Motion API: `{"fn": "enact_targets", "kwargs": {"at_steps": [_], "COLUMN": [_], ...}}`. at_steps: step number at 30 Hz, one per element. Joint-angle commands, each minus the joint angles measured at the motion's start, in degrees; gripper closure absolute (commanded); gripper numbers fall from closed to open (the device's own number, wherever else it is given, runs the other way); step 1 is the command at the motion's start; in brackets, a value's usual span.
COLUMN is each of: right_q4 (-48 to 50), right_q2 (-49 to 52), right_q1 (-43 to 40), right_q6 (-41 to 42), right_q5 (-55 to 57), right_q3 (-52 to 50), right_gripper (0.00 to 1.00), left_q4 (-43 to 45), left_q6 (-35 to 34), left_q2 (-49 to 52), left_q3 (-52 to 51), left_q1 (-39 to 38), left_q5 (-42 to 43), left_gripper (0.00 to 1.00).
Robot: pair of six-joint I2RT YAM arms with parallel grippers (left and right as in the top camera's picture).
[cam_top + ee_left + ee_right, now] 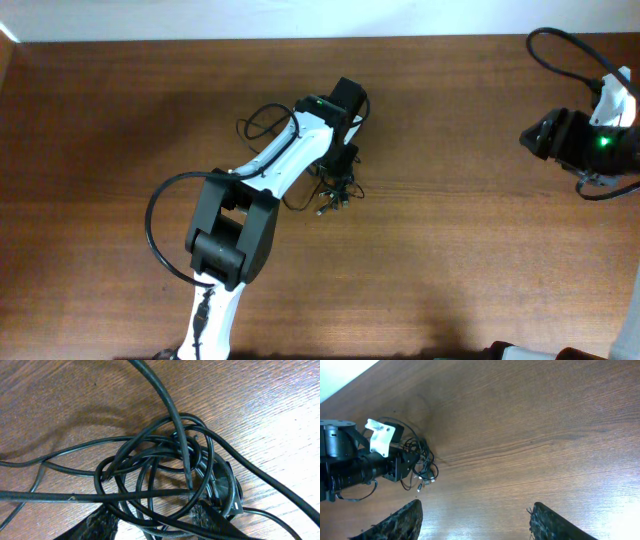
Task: Untangle cables
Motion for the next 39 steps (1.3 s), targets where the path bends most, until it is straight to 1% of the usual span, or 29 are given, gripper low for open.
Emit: {"fn": "enact_targets", "kwargs": {"at_steps": [1, 5, 6, 8, 10, 11, 13, 14, 15, 16, 17, 18, 19, 20, 21, 23, 26, 27, 28, 29, 31, 32, 33, 34, 35, 36, 37, 38, 39], "right_q4": [-0.28, -0.63, -0.79, -1.11, -1.29, -1.29, -1.29, -1.27, -1.27, -1.29, -1.27, -1.27, -1.29, -1.29, -1.29, -1.31, -1.53, -1.7, -1.73, -1.73, -1.73, -1.73, -1.7, -1.68, -1.68, -1.7, -1.7, -1.7, -1.7], "right_q2": [0.26, 0.26, 0.26, 0.26, 0.26, 0.26, 0.26, 0.26, 0.26, 0.26, 0.26, 0.26, 0.26, 0.26, 0.26, 0.26, 0.26, 0.26, 0.26, 0.26, 0.26, 0.26, 0.26, 0.26, 0.26, 0.26, 0.26, 0.26, 0.26], "right_q1": [0.37, 0.37, 0.37, 0.37, 0.37, 0.37, 0.37, 0.37, 0.37, 0.37, 0.37, 0.37, 0.37, 0.37, 0.37, 0.37, 0.37, 0.37, 0.37, 0.37, 0.37, 0.37, 0.37, 0.37, 0.37, 0.37, 0.37, 0.37, 0.39], "right_q6": [-0.66, -0.66, -0.72, -1.73, -1.73, -1.73, -1.73, -1.73, -1.73, -1.73, -1.73, -1.73, -1.73, -1.73, -1.73, -1.73, -1.73, -1.73, -1.75, -1.75, -1.73, -1.73, -1.73, -1.73, -1.73, -1.73, -1.73, -1.73, -1.73], "right_q5": [0.72, 0.72, 0.72, 0.72, 0.72, 0.72, 0.72, 0.72, 0.72, 0.72, 0.72, 0.72, 0.72, 0.72, 0.72, 0.72, 0.72, 0.72, 0.72, 0.74, 0.72, 0.72, 0.72, 0.72, 0.7, 0.7, 0.68, 0.68, -0.55], "right_q3": [0.37, 0.37, 0.37, 0.37, 0.37, 0.37, 0.37, 0.37, 0.37, 0.37, 0.37, 0.37, 0.37, 0.37, 0.37, 0.37, 0.37, 0.37, 0.37, 0.37, 0.37, 0.37, 0.37, 0.37, 0.37, 0.37, 0.37, 0.37, 0.37], "right_gripper": [0.3, 0.3, 0.3, 0.3, 0.3, 0.3, 0.3, 0.3, 0.3, 0.29, 0.29, 0.29, 0.29, 0.28, 0.28, 0.28, 0.28, 0.28, 0.28, 0.28, 0.28, 0.28, 0.28, 0.28, 0.28, 0.28, 0.28, 0.28, 0.28], "left_q4": [0.92, 2.08, 2.71, 4.81, 6.97, 7.85, 8.98, 9.35, 9.44, 9.44, 9.53, 10.25, 10.62, 10.93, 11.74, 12.74, 13.97, 14.23, 14.1, 13.99, 13.94, 13.66, 12.26, 11.21, 9.07, 7.89, 5.92, 4.24, 1.03], "left_q6": [3.19, 3.72, 4.59, 8.9, 9.29, 9.25, 7.98, 2.62, -7.48, -14.88, -18.67, -22.69, -26.95, -31.01, -31.82, -34.25, -34.91, -34.91, -34.86, -34.82, -34.53, -32.17, -25.14, -19.8, -15.15, -12.55, -8.83, -6.51, -5.53], "left_q2": [-2.05, -2.05, -2.05, -2.05, -2.05, -2.05, -2.05, -2.05, -2.05, -2.05, -2.08, -2.08, -2.08, -2.05, -1.95, -1.81, 0.09, 1.42, 2.95, 3.21, 2.69, 1.31, -1.49, -3.56, -6.84, -9.05, -12.22, -14.58, -17.81], "left_q3": [1.07, 1.07, 1.07, 1.07, 1.07, 1.07, 1.03, 1.03, 1.05, 1.05, 1.09, 1.36, 1.36, 1.31, 1.31, 1.29, 1.29, 1.29, 1.29, 1.31, 1.64, 2.1, 3.39, 4.13, 4.76, 4.81, 4.81, 4.81, 4.81], "left_q1": [-0.39, -0.87, -1.03, -1.14, -1.11, -1.14, -1.11, -1.05, -0.85, -0.7, -0.61, -0.09, 0.79, 1.46, 1.68, 1.14, 1.14, 1.14, 1.14, 1.18, 1.64, 2.01, 2.23, 2.21, 2.21, 2.21, 2.21, 2.23, 2.23], "left_q5": [0.85, 0.87, 1.14, 3.23, 3.21, 3.23, 3.21, 3.02, 3.02, 3.04, 3.02, 2.99, 2.99, 3.02, 3.04, 3.02, 3.17, 4.24, 4.55, 4.33, 1.7, 1.7, 3.32, 5.35, 9.33, 13.31, 19.39, 22.6, 24.09], "left_gripper": [0.51, 0.52, 0.52, 0.51, 0.52, 0.57, 0.74, 0.72, 0.73, 0.73, 0.73, 0.6, 0.54, 0.56, 0.62, 0.67, 0.71, 0.76, 0.9, 1.0, 1.0, 1.0, 1.0, 1.0, 1.0, 1.0, 1.0, 1.0, 1.0]}}
